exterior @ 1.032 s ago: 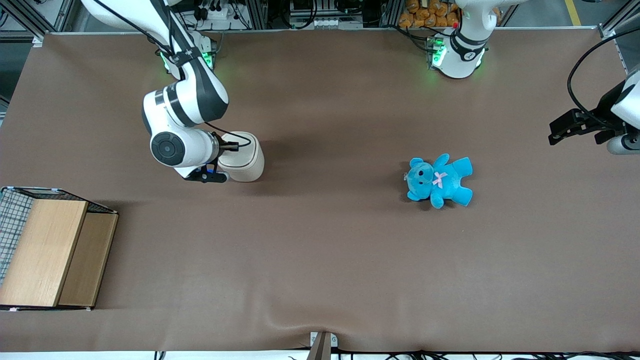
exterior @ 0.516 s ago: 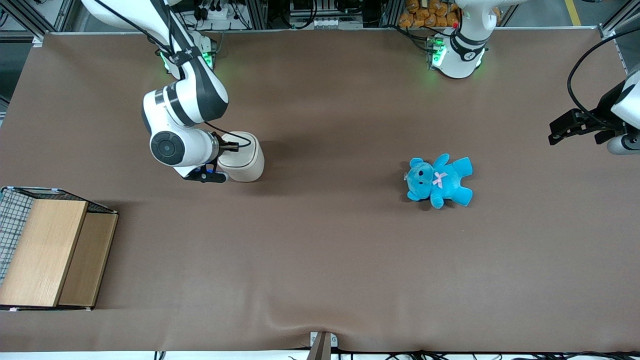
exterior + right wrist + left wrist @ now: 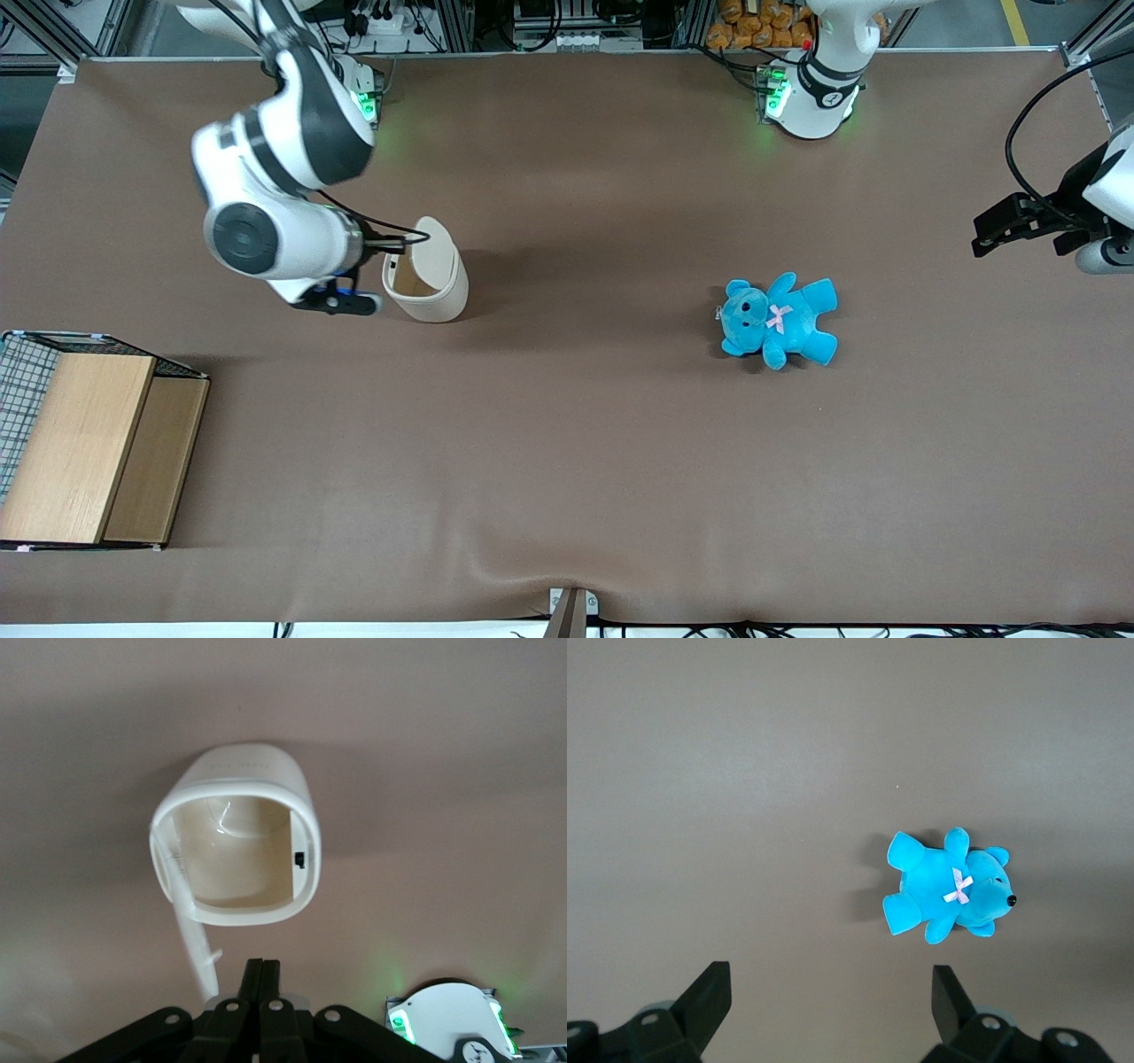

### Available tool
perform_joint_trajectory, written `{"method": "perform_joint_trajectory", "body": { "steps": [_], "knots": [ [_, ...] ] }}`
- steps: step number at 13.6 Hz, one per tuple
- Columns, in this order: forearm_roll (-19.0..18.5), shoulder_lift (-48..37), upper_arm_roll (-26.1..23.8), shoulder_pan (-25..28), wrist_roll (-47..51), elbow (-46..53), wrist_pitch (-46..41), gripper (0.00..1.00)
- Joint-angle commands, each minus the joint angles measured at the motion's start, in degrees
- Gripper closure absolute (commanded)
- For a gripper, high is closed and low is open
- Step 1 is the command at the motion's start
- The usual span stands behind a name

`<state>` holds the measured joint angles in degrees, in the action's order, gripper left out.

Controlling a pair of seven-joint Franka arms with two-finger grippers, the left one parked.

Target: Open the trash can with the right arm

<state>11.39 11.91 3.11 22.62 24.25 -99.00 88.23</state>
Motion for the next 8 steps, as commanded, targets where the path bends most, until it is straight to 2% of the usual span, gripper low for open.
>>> {"method": "perform_joint_trajectory", "body": {
  "steps": [1, 3, 5, 6, 7, 8],
  "knots": [
    [-3.9, 0.3, 0.5, -3.2, -0.6, 6.8, -3.8, 1.00],
    [-7.4, 0.1, 0.6, -5.7, -5.2, 7.9, -3.8, 1.00],
    [-8.6, -0.7, 0.6, -10.1, -11.4, 8.0, -3.5, 1.00],
    [-9.3, -0.7, 0.7, -12.3, -14.5, 8.1, -3.2, 0.92],
    [-10.0, -0.8, 0.7, -14.6, -16.8, 8.1, -2.8, 0.60],
    [-10.4, -0.8, 0.7, -16.0, -17.7, 8.3, -1.2, 0.07]
  ]
}}
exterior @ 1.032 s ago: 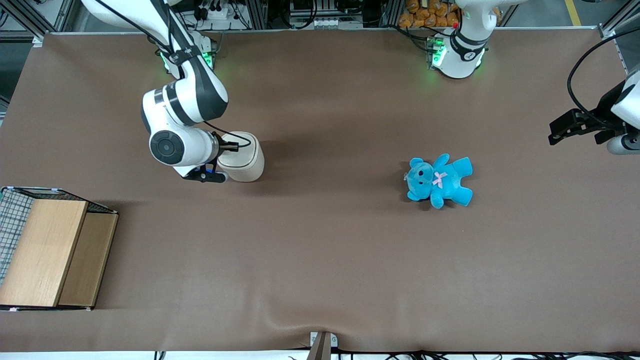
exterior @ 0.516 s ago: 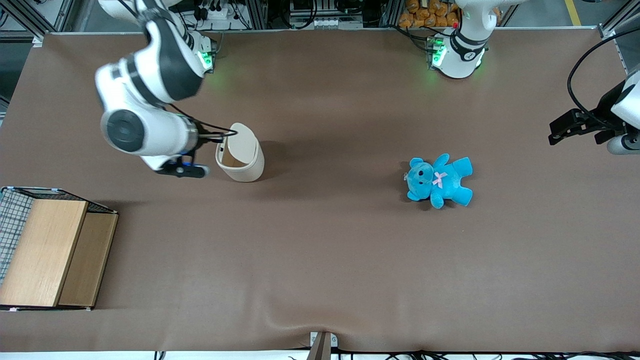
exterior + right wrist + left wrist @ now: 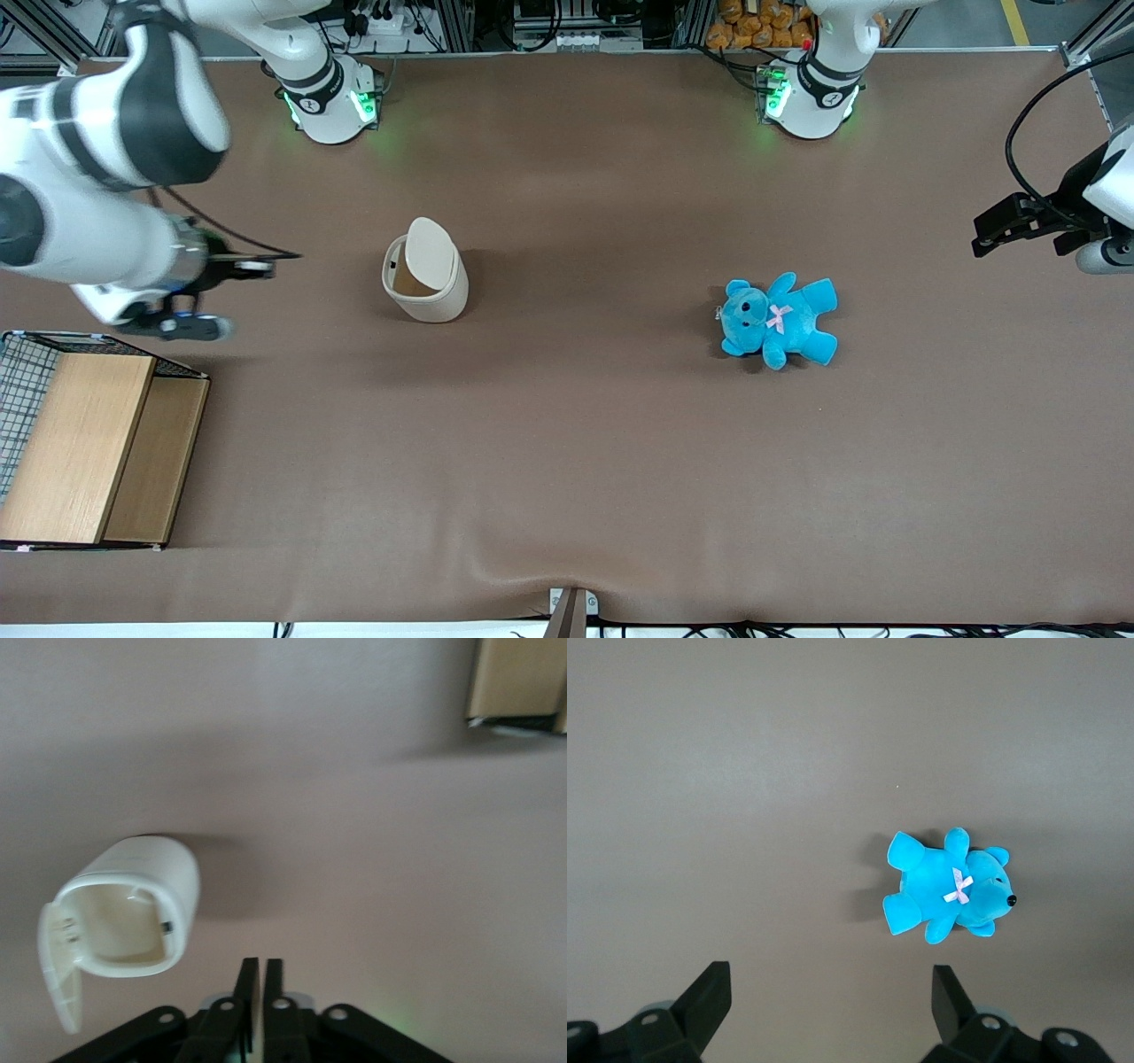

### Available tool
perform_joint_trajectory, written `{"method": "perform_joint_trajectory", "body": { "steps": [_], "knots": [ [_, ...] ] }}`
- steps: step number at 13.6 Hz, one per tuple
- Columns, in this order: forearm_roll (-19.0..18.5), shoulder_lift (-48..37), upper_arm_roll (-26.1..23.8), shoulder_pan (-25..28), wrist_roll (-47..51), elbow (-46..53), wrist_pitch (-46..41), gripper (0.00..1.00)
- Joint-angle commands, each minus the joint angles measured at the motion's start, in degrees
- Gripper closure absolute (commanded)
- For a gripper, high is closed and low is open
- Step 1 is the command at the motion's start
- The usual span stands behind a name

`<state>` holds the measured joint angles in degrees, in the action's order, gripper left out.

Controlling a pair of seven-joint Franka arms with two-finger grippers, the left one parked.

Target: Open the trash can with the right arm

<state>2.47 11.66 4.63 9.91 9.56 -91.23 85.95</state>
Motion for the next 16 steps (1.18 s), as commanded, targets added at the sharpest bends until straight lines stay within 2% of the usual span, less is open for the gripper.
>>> {"method": "perform_joint_trajectory", "body": {
  "steps": [1, 3, 5, 7, 13, 16],
  "knots": [
    [-2.8, -0.7, -0.8, -4.4, -4.0, 1.2, 1.8, 0.00],
    [-5.5, -0.9, -0.6, -6.3, -9.3, 2.5, 1.8, 0.00],
    [-4.8, -1.4, -0.4, -10.3, -13.5, 2.5, 2.3, 0.00],
    [-4.6, -3.2, -0.3, -12.1, -15.4, 2.5, 2.1, 0.00],
    [-3.0, -8.9, -0.2, -13.2, -18.1, 3.2, 0.4, 0.00],
    [-1.1, -9.1, -0.2, -13.2, -16.4, 10.2, -7.3, 0.00]
  ]
}}
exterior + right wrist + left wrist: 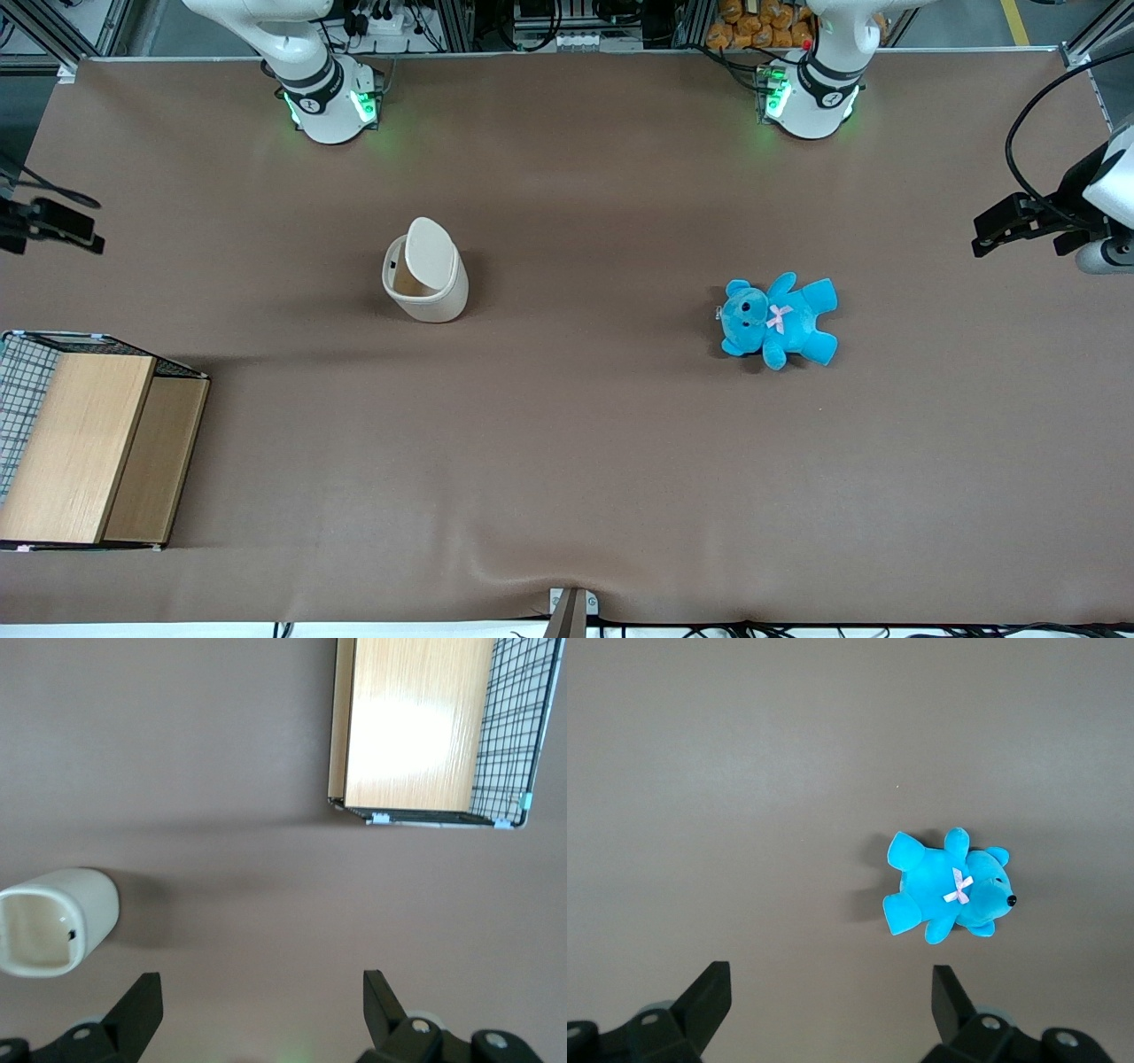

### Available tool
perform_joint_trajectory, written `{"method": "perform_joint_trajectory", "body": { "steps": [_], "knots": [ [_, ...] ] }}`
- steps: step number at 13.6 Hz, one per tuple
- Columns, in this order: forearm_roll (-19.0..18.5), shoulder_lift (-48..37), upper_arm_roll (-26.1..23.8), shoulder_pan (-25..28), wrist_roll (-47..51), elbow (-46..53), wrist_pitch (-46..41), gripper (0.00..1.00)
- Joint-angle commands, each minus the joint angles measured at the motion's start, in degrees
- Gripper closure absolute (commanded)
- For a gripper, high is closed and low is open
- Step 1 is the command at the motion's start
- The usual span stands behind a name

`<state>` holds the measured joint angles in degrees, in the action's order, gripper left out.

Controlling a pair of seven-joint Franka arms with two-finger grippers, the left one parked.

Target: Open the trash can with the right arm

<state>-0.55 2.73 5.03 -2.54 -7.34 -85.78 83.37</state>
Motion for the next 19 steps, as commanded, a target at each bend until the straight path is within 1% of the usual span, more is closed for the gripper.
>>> {"method": "perform_joint_trajectory", "body": {
  "steps": [1, 3, 6, 7, 11, 19],
  "knots": [
    [2.1, -0.1, -0.7, -0.8, 3.0, 6.8, -7.2, 0.00],
    [2.1, -0.2, -0.9, -0.7, 5.0, 8.1, -8.8, 0.00],
    [1.3, -0.3, -0.9, -0.4, 5.1, 9.1, -9.0, 0.00],
    [1.9, -0.3, -0.8, -0.5, 5.1, 9.4, -9.0, 0.00],
    [1.3, 0.0, -1.0, -0.5, 5.1, 9.4, -8.9, 0.00],
    [1.5, -0.1, -1.0, -0.5, 5.3, 9.4, -9.0, 0.00]
  ]
}}
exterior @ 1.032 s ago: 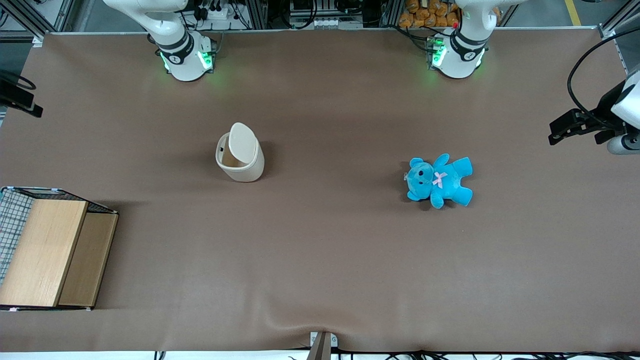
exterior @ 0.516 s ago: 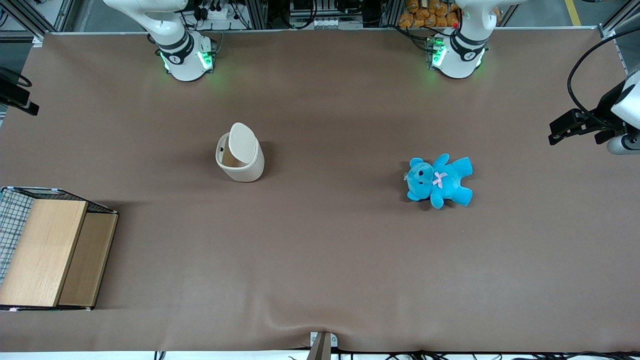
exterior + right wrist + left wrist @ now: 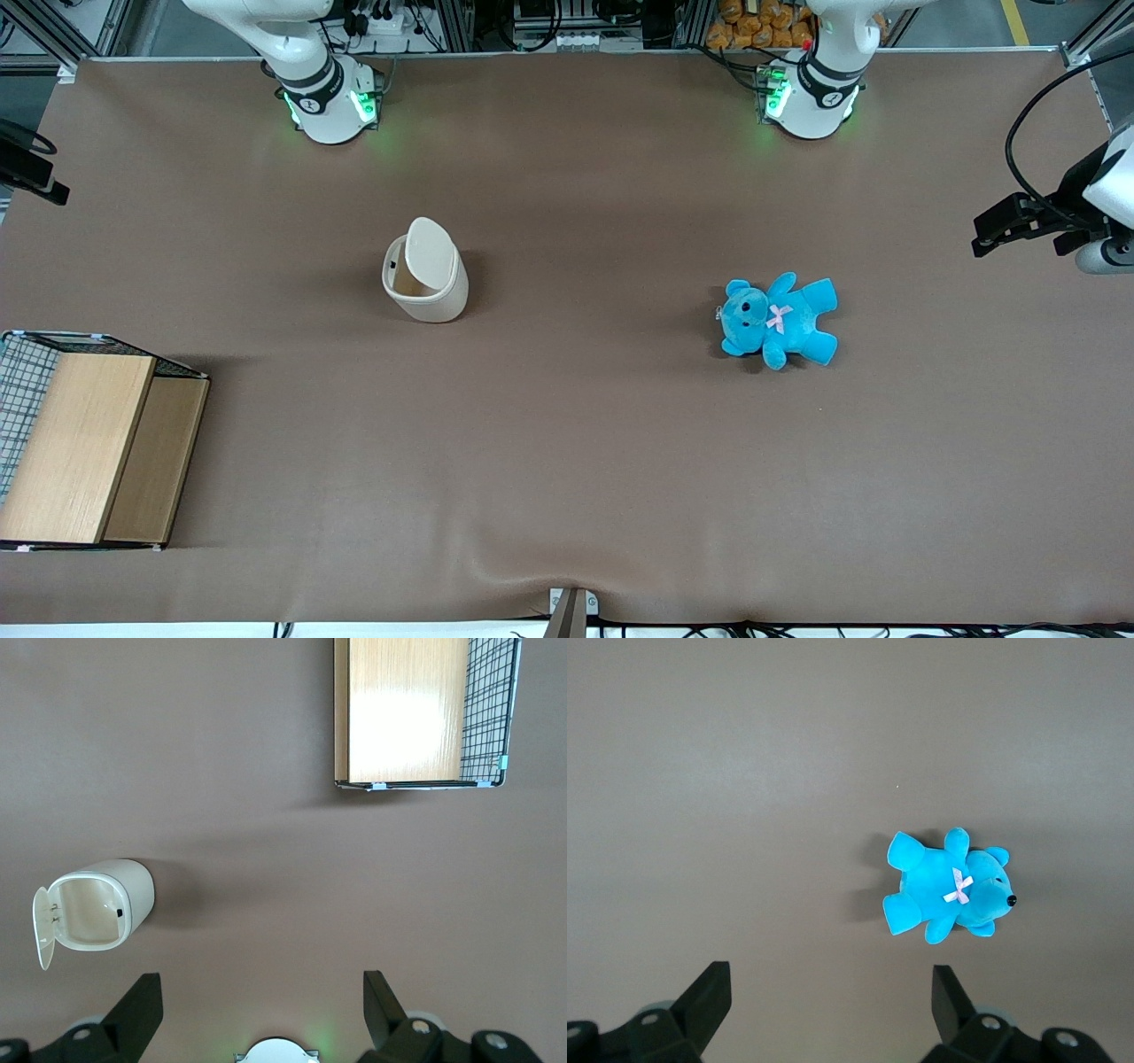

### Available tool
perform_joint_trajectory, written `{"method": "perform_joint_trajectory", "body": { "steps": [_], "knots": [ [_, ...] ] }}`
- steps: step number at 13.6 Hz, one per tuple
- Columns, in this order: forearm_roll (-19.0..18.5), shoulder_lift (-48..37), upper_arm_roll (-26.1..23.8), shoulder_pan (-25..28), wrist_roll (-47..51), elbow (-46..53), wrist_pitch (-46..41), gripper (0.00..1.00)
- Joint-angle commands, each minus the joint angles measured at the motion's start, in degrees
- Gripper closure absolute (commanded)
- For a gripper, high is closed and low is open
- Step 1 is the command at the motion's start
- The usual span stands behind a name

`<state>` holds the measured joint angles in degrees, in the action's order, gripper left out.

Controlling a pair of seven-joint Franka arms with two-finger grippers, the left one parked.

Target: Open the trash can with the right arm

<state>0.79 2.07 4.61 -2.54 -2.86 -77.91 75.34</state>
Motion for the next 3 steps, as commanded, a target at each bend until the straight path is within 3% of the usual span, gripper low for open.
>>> {"method": "perform_joint_trajectory", "body": {
  "steps": [1, 3],
  "knots": [
    [0.2, 0.6, -0.6, -0.5, 0.8, 1.5, -1.1, 0.00],
    [0.2, 0.6, -0.5, -0.5, 0.8, 1.5, -1.1, 0.00]
  ]
}}
